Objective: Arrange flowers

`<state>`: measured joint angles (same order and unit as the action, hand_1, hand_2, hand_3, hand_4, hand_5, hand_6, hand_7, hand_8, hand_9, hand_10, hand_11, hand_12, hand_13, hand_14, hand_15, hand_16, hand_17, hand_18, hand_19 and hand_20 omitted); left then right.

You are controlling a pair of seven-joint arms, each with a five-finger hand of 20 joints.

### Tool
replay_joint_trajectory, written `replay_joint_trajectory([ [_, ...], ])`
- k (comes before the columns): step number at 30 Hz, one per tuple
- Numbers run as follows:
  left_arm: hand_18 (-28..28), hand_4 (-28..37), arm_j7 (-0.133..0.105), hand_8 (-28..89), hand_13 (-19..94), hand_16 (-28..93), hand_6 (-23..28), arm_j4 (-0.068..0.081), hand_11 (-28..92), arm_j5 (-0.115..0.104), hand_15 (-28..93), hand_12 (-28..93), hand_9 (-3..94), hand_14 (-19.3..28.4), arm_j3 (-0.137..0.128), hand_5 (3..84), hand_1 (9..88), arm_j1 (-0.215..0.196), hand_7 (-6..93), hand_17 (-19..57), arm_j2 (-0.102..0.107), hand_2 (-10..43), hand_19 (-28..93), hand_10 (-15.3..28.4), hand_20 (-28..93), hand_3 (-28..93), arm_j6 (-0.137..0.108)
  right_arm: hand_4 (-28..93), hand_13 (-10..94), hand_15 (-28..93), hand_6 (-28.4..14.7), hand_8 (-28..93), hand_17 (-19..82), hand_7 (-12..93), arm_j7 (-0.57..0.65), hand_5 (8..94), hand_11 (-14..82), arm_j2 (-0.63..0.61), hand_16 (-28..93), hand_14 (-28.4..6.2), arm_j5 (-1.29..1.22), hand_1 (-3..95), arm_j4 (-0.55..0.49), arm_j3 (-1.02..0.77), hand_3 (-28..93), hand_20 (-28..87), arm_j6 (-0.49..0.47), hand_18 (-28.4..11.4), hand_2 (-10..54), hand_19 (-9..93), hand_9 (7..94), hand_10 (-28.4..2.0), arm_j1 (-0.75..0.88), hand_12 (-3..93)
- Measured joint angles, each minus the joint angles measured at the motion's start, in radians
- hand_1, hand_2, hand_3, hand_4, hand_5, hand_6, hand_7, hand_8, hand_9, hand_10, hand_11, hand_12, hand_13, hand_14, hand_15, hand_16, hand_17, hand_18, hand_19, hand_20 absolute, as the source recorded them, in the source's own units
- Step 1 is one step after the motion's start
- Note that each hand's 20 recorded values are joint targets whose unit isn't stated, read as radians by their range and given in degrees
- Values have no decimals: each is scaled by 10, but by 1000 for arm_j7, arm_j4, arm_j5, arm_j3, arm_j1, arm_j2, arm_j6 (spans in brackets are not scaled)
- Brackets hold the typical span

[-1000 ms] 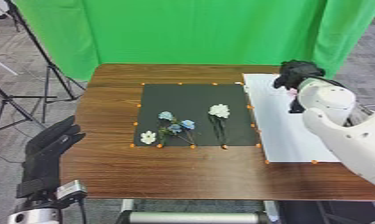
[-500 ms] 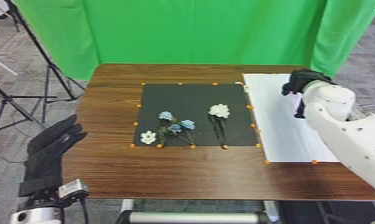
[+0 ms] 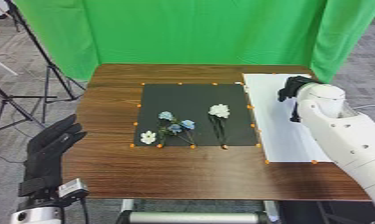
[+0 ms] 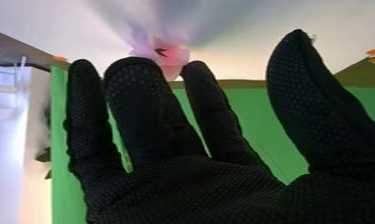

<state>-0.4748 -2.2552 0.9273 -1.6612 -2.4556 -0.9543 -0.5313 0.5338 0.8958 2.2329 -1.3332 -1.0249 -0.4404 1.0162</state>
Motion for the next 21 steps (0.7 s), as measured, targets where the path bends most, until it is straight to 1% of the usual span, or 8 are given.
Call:
replay_joint_trajectory([
  [3,213,-184,0,-108,257,-175,110,0,383,0,663,65,348,273,0,416,267,0,160,-100,0,33,582,200,51,838,0,-248,601,846,-84,-99,152,116,4,402,122,-3,134,-117,0,231,2,2,897,81,0,-219,0,767,433,-211,-1,143],
  [8,213,-184,1,-108,257,-176,109,0,383,0,662,66,347,273,1,415,268,1,161,-100,0,33,582,200,51,837,0,-250,607,849,-91,-103,152,122,7,427,145,-5,134,-114,3,242,8,2,898,80,-1,-219,-2,764,456,-194,-3,148],
  [12,213,-185,1,-109,257,-176,110,0,382,0,663,65,347,273,2,415,268,4,161,-100,0,34,582,200,51,837,0,-258,621,843,-97,-111,158,145,4,501,197,-7,136,-106,17,264,8,1,902,81,3,-214,-11,762,522,-170,-1,149],
  [14,213,-184,2,-109,257,-176,109,0,383,0,662,66,348,273,3,415,268,5,161,-100,0,33,582,200,51,837,0,-259,628,839,-99,-113,160,149,4,530,214,-9,138,-101,24,269,8,1,903,81,8,-213,-13,762,550,-168,3,149],
  [16,213,-184,2,-109,258,-176,110,0,384,0,662,66,348,273,3,415,267,5,161,-100,0,33,582,200,51,838,0,-261,638,835,-94,-115,167,160,4,570,227,-11,140,-98,26,277,6,1,900,82,14,-211,-16,765,583,-163,9,150],
  [21,213,-184,3,-108,257,-176,110,0,384,0,663,65,348,274,4,415,267,5,161,-100,0,32,582,200,51,839,0,-263,664,824,-79,-124,179,184,1,637,248,-21,151,-91,27,299,-27,-16,892,84,28,-206,-21,768,646,-157,46,155],
])
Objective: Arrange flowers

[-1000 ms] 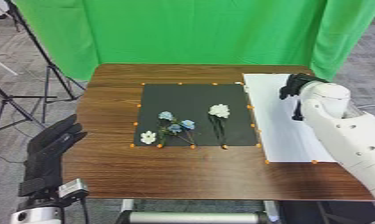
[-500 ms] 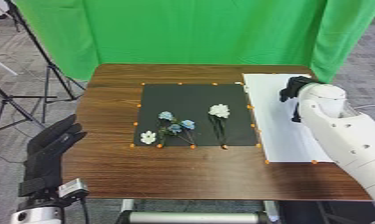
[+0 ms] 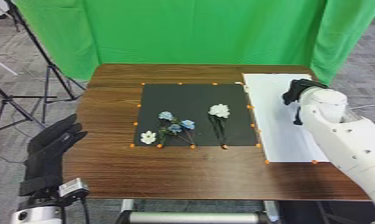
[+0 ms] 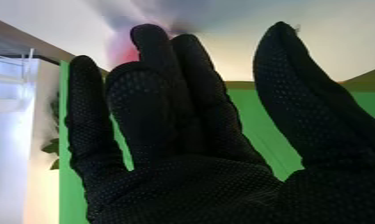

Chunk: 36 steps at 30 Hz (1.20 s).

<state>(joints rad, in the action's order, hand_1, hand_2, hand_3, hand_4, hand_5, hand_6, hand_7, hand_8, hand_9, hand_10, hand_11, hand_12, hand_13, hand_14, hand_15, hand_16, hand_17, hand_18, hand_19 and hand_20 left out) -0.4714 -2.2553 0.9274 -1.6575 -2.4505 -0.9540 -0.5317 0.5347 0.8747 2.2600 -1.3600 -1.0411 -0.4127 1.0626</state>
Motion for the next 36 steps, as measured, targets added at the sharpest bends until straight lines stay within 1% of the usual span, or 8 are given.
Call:
replay_joint_trajectory([
  [3,213,-186,0,-109,257,-176,110,0,384,0,663,66,348,274,1,415,268,0,161,-100,0,33,582,200,51,838,0,-266,682,818,-65,-116,189,216,-7,672,279,-5,164,-86,5,330,-29,-13,888,86,8,-205,-29,772,687,-151,29,166],
  [6,213,-186,1,-108,257,-176,110,0,384,0,663,66,348,273,1,415,268,0,160,-100,0,34,582,200,51,838,0,-280,702,810,-56,-12,201,268,-16,693,317,-6,179,-80,18,384,-42,-17,860,86,27,-203,-56,780,721,-142,46,182],
  [9,213,-185,3,-108,257,-176,110,0,384,0,663,65,348,274,2,415,268,0,160,-100,0,34,582,200,51,838,0,-282,711,805,-52,17,206,294,-27,702,307,-6,183,-77,29,408,-51,-20,845,83,48,-203,-68,786,744,-126,57,230],
  [17,213,-184,6,-108,257,-176,109,0,385,0,663,66,347,273,2,415,268,0,161,-100,0,34,582,199,51,838,0,-282,712,801,-45,11,211,338,-15,697,287,-48,189,-77,32,427,-84,59,836,76,199,-204,-88,795,760,-112,58,272],
  [19,213,-183,6,-108,257,-176,110,0,385,0,663,65,348,273,2,415,268,0,161,-100,0,33,582,199,52,839,0,-282,710,796,-44,1,210,318,-8,677,308,-52,193,-80,34,405,-91,59,848,71,197,-207,-91,801,738,-126,58,255],
  [21,213,-184,6,-109,257,-176,110,0,386,1,663,66,347,273,2,415,269,0,161,-100,0,34,582,199,51,838,0,-268,699,791,-43,-88,207,273,8,658,343,-59,189,-87,35,367,-97,62,866,59,197,-212,-67,807,703,-150,57,198],
  [27,213,-185,6,-108,258,-176,110,0,385,0,663,65,347,273,4,416,269,0,162,-100,2,34,582,199,51,838,0,-252,639,801,-64,-125,201,187,54,547,270,-95,163,-115,42,313,-103,118,877,35,247,-228,-57,821,584,-197,34,162],
  [36,213,-184,3,-108,258,-176,111,2,388,-2,663,65,349,273,15,418,269,7,161,-100,16,35,582,201,50,837,-1,-253,593,808,-64,-122,189,162,77,470,195,-107,146,-127,12,288,-71,126,883,20,258,-238,-48,815,491,-225,-5,148],
])
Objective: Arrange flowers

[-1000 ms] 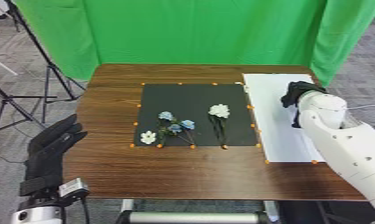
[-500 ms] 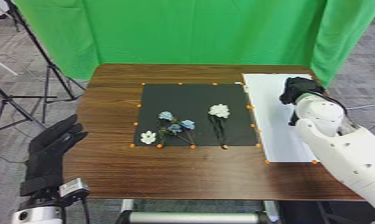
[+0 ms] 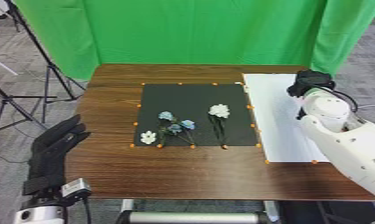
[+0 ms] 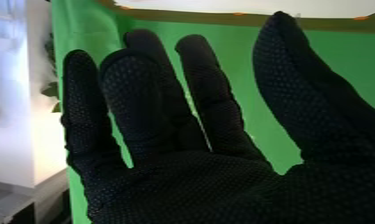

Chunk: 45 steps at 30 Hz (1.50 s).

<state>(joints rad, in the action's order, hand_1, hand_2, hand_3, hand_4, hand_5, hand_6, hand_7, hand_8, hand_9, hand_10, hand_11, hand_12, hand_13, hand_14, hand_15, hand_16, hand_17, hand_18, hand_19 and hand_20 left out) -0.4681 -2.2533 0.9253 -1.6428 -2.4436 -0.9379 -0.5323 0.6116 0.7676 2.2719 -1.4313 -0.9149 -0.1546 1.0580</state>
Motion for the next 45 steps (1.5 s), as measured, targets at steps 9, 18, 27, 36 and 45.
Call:
replay_joint_trajectory([
  [9,213,-183,-1,-108,258,-177,111,1,388,0,663,64,350,273,1,419,269,5,161,-99,2,34,582,201,51,838,1,-258,599,832,-70,-113,176,139,20,425,138,45,135,-126,-111,284,39,-141,889,17,-259,-237,-43,803,446,-218,11,142],
  [18,213,-183,-2,-108,258,-176,112,4,389,1,663,64,350,273,1,421,269,11,160,-99,0,34,583,201,50,839,2,-265,628,843,-71,-113,173,142,7,437,153,94,136,-111,-79,301,82,-161,889,20,-289,-234,-44,795,476,-185,18,144],
  [27,213,-182,-5,-107,258,-176,112,4,390,0,663,64,349,272,2,421,269,11,160,-100,2,34,583,199,50,840,1,-282,726,800,-20,-56,229,283,8,662,177,77,179,-63,-28,495,84,-100,767,2,-177,-196,-83,821,800,-82,20,295],
  [36,213,-181,-3,-107,258,-177,112,5,390,1,663,64,349,272,2,421,270,12,160,-99,-1,34,583,200,50,840,2,-283,804,764,8,-5,256,305,19,779,236,60,205,-33,21,544,86,-48,751,-9,-71,-186,-93,840,899,-48,33,332],
  [45,213,-180,-5,-108,257,-177,112,4,389,-1,663,64,350,273,3,421,270,8,160,-99,1,35,583,200,50,839,0,-283,819,755,-6,17,263,271,38,807,237,40,214,-32,-15,548,56,-29,766,-15,-16,-186,-95,846,912,-49,43,343],
])
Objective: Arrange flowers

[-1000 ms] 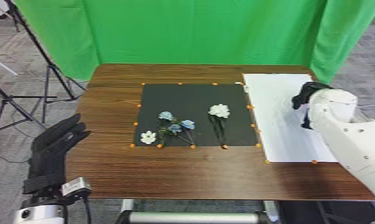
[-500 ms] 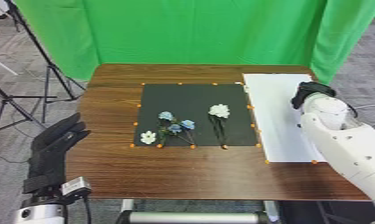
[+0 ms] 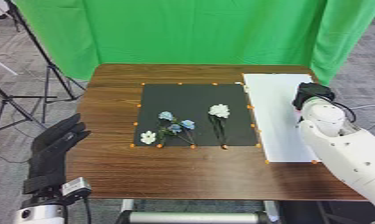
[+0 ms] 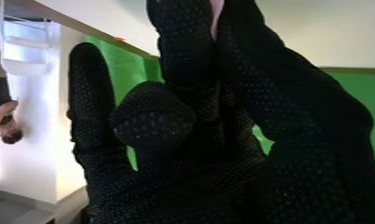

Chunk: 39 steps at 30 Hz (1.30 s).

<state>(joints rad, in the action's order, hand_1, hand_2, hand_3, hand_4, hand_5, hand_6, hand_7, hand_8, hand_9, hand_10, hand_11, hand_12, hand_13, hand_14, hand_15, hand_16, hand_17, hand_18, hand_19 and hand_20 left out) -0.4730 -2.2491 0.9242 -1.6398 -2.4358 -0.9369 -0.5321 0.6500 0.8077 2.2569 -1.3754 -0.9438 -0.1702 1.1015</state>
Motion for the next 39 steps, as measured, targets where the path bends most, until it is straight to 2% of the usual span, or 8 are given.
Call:
replay_joint_trajectory([
  [6,213,-181,0,-107,257,-176,112,-1,389,-2,663,64,350,273,-1,421,270,-5,159,-99,6,36,583,201,49,838,-1,-283,825,752,-10,26,265,262,9,813,236,-8,216,-29,-49,549,-62,-10,771,-19,23,-188,-95,850,915,-49,13,345],
  [10,213,-180,0,-107,257,-177,112,-3,389,-2,663,64,349,273,-3,421,269,-11,159,-99,10,36,583,200,49,839,-2,-283,826,750,-11,31,265,259,-2,814,235,-7,218,-30,-54,549,-143,-64,773,-21,23,-190,-95,853,916,-50,55,346],
  [15,213,-181,0,-107,257,-177,113,-6,388,-2,662,64,350,273,-11,421,269,-18,159,-99,12,36,583,201,49,838,-2,-283,827,749,-12,34,265,255,-54,816,235,-4,220,-30,-51,552,-250,-122,772,-24,14,-192,-95,855,916,-52,119,347],
  [23,213,-183,3,-107,258,-177,113,-10,387,-1,663,64,350,273,-24,422,270,-23,158,-99,12,36,583,201,48,838,-2,-283,827,748,-15,37,264,250,-126,817,236,33,221,-31,-39,551,-352,-152,773,-29,-13,-192,-95,858,917,-53,214,346],
  [39,213,-183,22,-107,257,-177,112,-11,386,6,663,65,350,273,-33,421,269,-23,158,-99,9,35,584,201,49,839,0,-283,828,748,-15,42,263,248,-176,817,238,113,222,-33,-15,549,-443,-146,777,-39,-39,-194,-95,862,916,-54,333,343],
])
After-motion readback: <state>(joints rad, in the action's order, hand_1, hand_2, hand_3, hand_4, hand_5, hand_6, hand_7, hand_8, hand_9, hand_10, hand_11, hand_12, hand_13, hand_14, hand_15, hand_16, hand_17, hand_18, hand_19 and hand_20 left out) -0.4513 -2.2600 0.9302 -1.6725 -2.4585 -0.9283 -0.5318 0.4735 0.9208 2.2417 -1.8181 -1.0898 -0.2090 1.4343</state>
